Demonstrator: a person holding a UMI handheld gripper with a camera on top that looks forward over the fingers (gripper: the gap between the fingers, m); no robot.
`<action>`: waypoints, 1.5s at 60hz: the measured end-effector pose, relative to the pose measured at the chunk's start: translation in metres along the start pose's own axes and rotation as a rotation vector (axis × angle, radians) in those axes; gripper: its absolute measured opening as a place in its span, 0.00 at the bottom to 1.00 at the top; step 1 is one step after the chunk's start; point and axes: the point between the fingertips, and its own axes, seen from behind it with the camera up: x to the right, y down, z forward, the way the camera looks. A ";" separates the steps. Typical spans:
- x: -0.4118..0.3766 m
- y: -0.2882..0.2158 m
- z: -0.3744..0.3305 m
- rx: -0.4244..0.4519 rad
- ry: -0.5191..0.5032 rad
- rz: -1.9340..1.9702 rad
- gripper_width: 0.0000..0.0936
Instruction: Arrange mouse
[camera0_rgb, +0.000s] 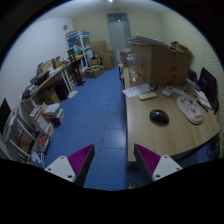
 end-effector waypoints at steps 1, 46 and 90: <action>0.002 0.000 0.000 -0.001 0.004 0.003 0.87; 0.247 -0.048 0.172 0.114 -0.049 -0.195 0.87; 0.238 -0.117 0.219 0.018 0.073 -0.001 0.43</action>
